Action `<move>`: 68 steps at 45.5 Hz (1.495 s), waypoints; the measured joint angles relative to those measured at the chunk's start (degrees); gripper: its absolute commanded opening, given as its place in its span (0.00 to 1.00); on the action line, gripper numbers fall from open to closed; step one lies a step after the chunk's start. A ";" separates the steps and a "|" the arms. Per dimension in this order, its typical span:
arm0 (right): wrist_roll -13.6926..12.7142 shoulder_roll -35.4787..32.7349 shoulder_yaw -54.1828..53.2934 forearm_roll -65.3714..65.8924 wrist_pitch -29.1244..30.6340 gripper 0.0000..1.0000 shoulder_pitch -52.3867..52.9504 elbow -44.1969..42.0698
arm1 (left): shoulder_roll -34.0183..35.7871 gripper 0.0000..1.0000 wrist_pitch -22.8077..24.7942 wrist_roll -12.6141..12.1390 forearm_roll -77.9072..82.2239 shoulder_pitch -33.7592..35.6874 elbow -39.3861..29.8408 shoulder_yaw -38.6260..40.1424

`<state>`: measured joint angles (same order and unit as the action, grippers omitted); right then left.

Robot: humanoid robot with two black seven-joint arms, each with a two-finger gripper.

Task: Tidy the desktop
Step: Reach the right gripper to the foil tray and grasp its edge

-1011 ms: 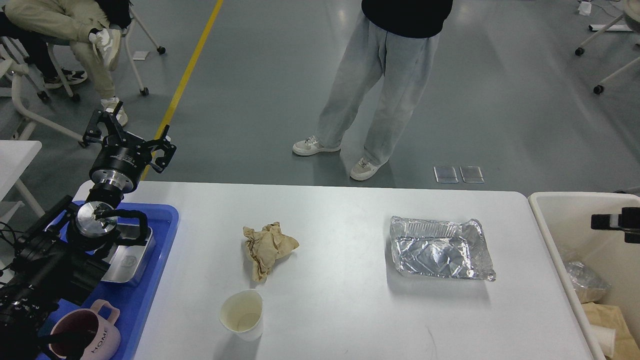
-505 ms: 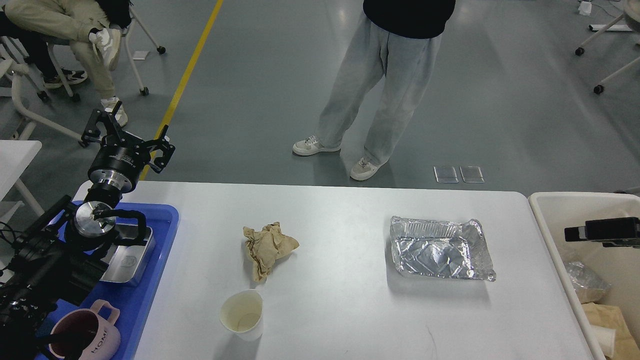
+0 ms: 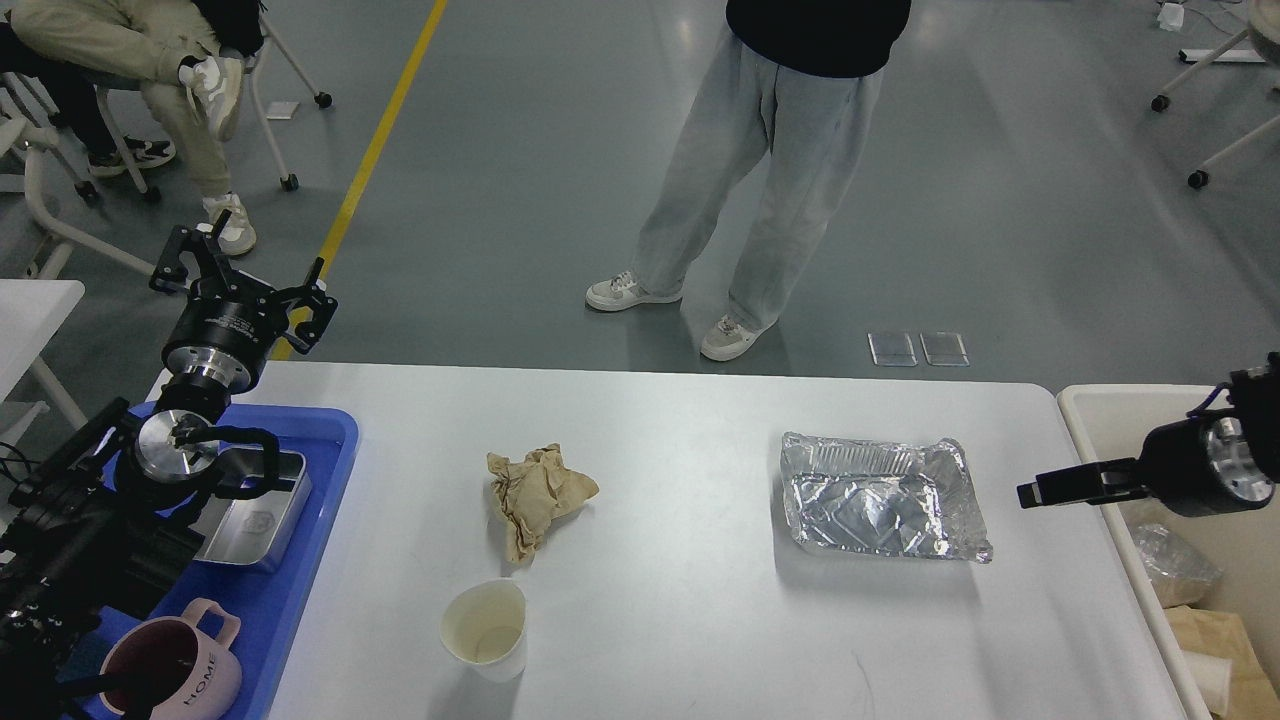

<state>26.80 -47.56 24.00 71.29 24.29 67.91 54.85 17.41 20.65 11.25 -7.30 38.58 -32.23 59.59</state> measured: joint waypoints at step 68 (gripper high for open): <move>-0.03 24.75 3.85 -6.70 -6.73 0.45 -13.71 -29.85 | 2.37 0.97 0.09 0.00 0.00 -1.58 -0.01 0.00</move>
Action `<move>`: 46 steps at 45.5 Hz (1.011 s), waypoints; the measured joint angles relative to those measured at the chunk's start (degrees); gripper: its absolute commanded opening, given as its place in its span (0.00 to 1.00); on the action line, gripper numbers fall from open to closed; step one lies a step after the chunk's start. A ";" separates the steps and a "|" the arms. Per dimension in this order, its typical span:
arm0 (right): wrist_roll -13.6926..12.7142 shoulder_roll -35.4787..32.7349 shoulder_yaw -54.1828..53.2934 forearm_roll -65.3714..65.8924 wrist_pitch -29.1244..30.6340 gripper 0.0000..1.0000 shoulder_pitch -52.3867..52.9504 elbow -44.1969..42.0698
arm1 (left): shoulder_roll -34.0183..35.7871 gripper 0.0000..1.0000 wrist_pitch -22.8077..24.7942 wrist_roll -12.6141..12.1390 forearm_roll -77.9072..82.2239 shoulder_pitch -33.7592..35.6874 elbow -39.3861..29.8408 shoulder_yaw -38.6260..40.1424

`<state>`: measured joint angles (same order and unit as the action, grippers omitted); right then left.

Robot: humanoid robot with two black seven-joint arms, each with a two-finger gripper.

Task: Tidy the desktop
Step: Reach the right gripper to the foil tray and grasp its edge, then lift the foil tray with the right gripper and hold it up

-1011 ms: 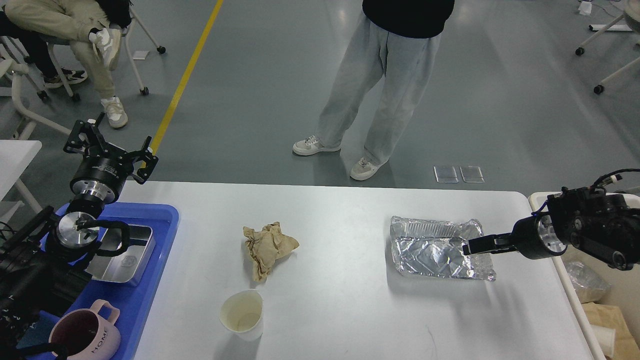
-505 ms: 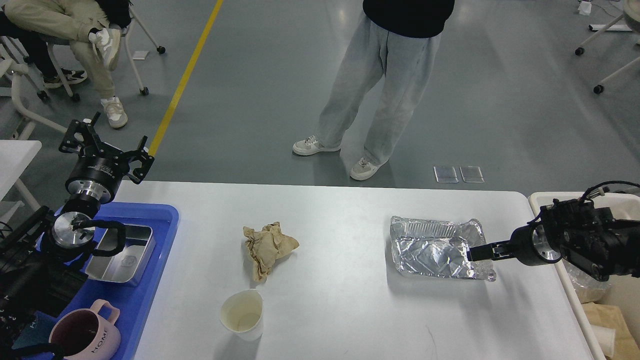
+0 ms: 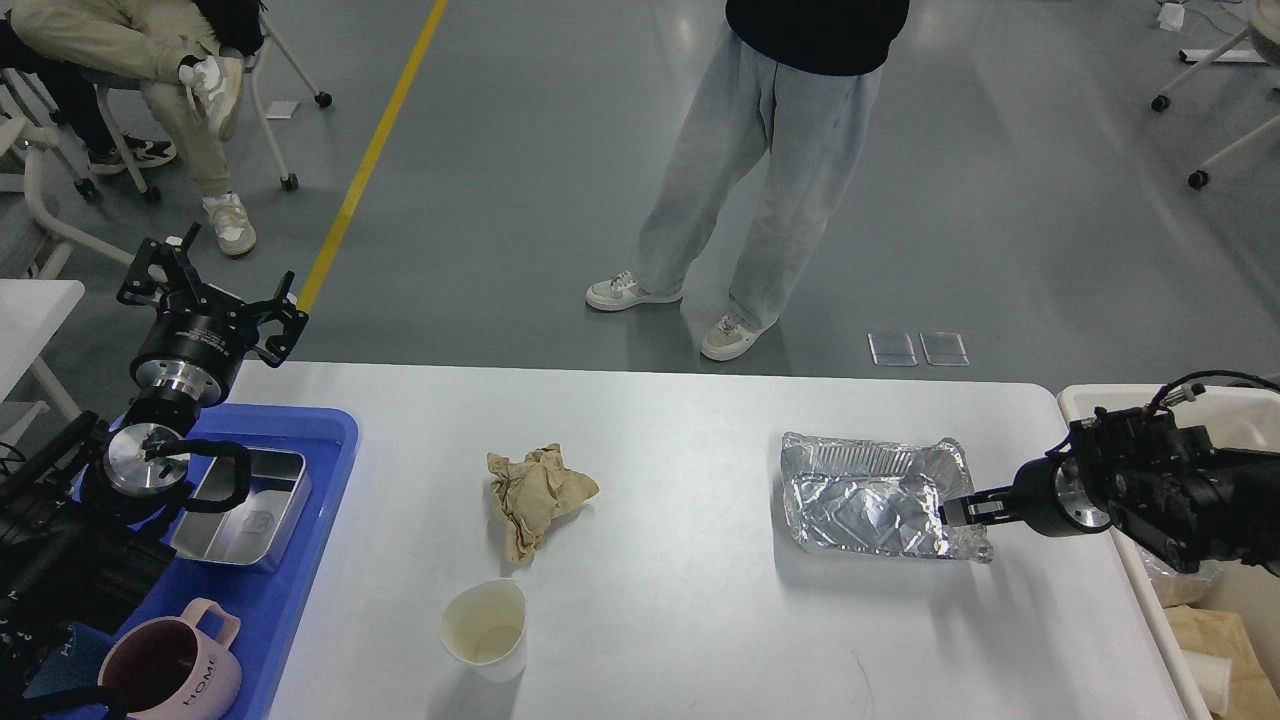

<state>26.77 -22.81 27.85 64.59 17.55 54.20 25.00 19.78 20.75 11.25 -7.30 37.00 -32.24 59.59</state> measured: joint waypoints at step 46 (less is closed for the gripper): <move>5.31 -5.80 2.73 -7.00 9.79 0.00 7.43 9.34 | 0.85 0.97 0.82 0.00 0.00 -1.52 -0.02 0.00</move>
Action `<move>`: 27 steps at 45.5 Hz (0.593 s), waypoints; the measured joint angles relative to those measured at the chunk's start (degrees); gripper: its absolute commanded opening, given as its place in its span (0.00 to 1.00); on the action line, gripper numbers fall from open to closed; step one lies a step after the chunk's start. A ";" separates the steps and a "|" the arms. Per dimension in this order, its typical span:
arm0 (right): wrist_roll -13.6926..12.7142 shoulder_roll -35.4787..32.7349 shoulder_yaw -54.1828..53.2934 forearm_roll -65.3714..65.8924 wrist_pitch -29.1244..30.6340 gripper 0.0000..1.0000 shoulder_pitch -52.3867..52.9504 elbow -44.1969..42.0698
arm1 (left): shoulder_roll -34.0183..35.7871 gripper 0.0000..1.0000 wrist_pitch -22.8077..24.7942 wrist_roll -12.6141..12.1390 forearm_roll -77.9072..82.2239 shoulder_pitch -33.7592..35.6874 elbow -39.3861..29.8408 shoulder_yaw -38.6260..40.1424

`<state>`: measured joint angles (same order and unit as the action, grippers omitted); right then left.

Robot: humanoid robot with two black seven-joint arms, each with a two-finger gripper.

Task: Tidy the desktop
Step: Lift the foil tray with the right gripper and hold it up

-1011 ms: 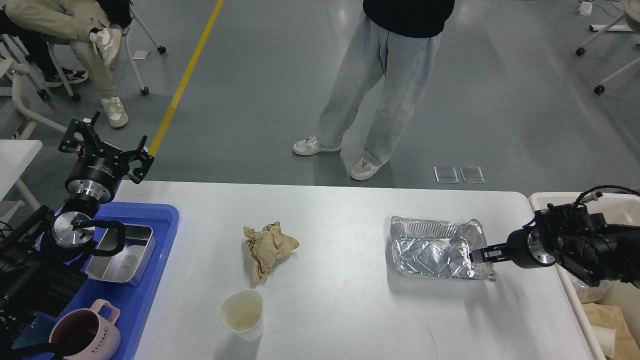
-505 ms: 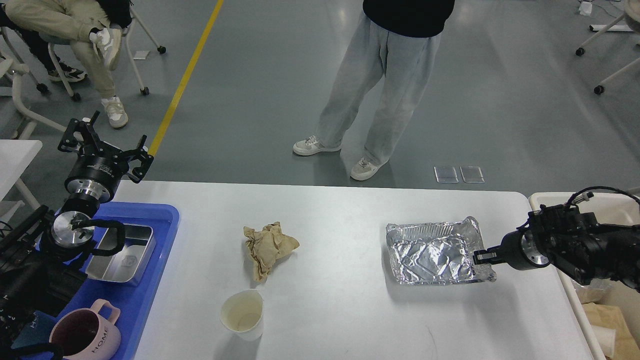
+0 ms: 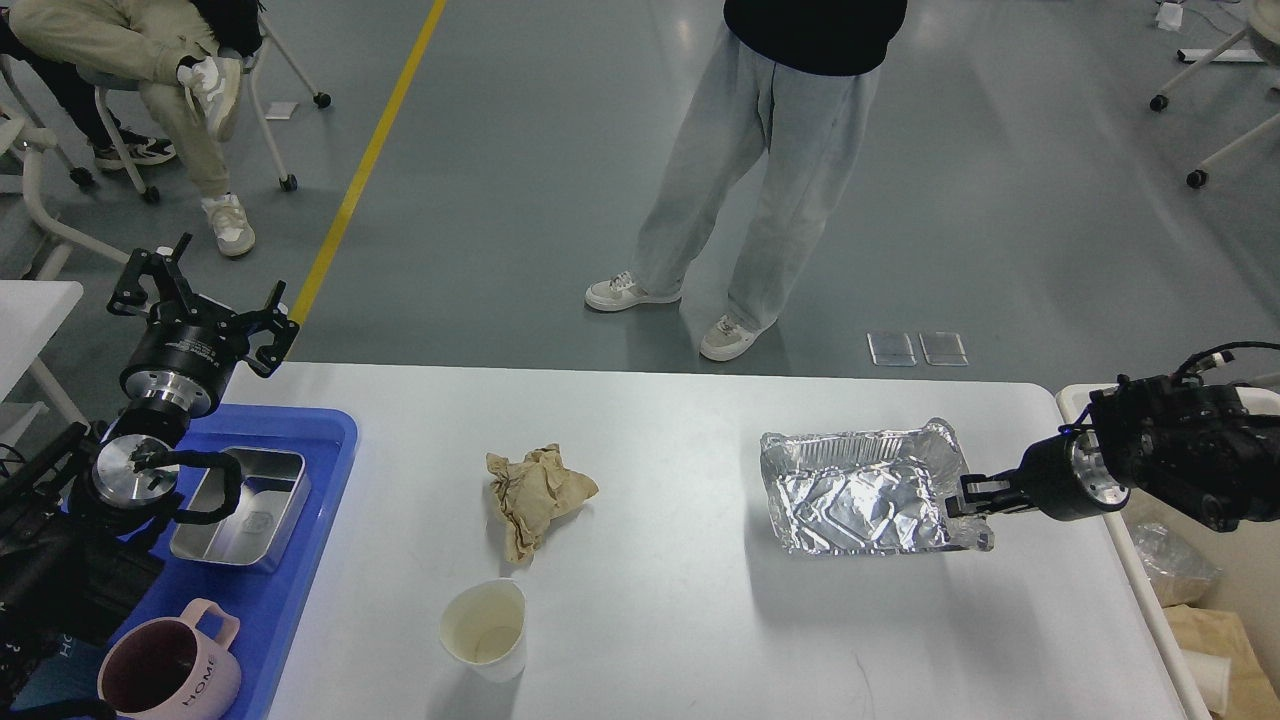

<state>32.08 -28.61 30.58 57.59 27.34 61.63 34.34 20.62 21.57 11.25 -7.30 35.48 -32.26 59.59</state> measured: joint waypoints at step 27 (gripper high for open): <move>1.58 -15.20 -8.94 -6.03 3.95 0.00 4.45 19.50 | 1.31 0.97 0.15 -0.07 0.26 -1.48 -0.24 -0.81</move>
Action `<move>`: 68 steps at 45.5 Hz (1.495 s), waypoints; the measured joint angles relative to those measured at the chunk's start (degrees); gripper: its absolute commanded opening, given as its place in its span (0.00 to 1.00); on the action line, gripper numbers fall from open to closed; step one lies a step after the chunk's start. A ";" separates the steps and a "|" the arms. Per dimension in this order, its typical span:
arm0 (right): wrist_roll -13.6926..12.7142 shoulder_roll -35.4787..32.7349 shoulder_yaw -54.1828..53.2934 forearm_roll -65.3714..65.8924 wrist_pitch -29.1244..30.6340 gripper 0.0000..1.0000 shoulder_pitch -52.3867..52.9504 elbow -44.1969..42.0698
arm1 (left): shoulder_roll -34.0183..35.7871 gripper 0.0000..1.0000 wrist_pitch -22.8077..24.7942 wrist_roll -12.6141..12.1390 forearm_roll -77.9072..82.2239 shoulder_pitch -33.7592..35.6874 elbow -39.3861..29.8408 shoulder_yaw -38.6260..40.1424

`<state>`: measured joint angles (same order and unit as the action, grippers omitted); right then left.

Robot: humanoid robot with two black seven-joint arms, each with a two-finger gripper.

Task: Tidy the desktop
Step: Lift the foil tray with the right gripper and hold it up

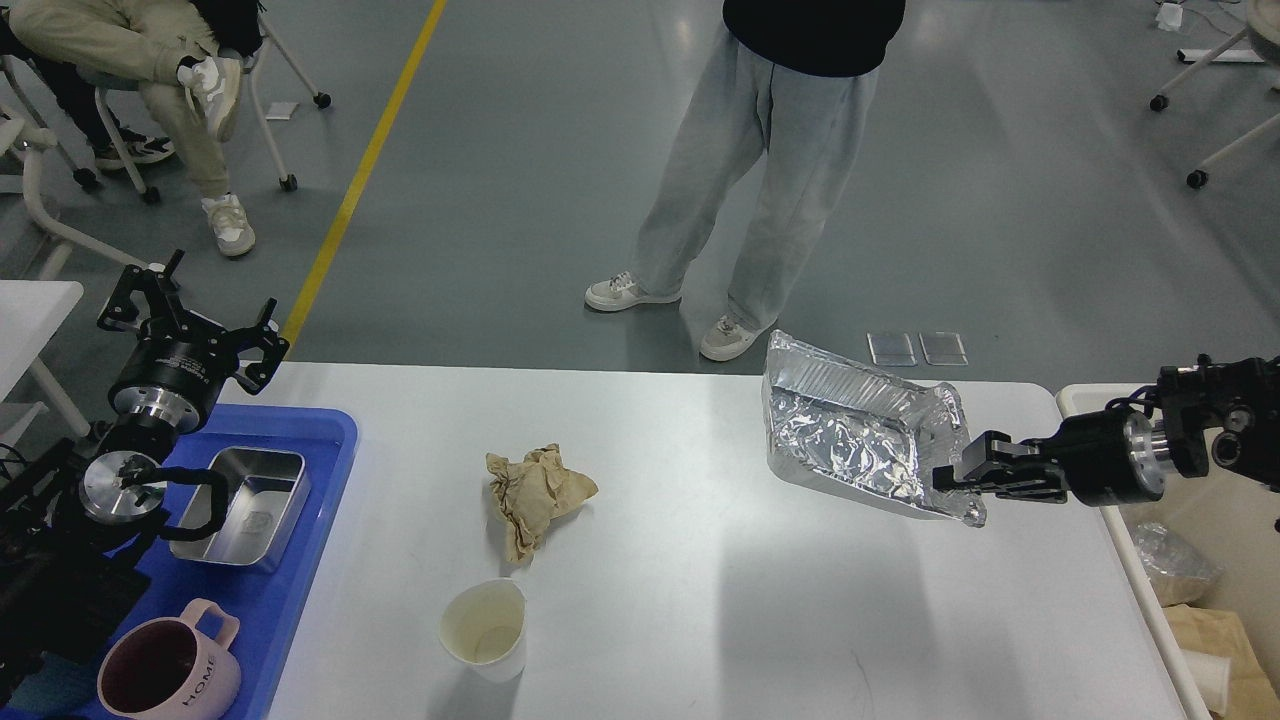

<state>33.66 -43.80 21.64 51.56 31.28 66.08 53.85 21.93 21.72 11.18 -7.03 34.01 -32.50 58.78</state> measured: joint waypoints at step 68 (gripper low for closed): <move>0.97 -17.92 -3.41 4.78 -1.22 0.00 1.88 12.86 | 5.02 0.97 6.69 7.63 12.16 -4.94 0.29 -0.72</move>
<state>34.63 -61.73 18.23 56.34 30.07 67.96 66.71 26.96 28.41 18.81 5.13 29.06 -32.22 58.06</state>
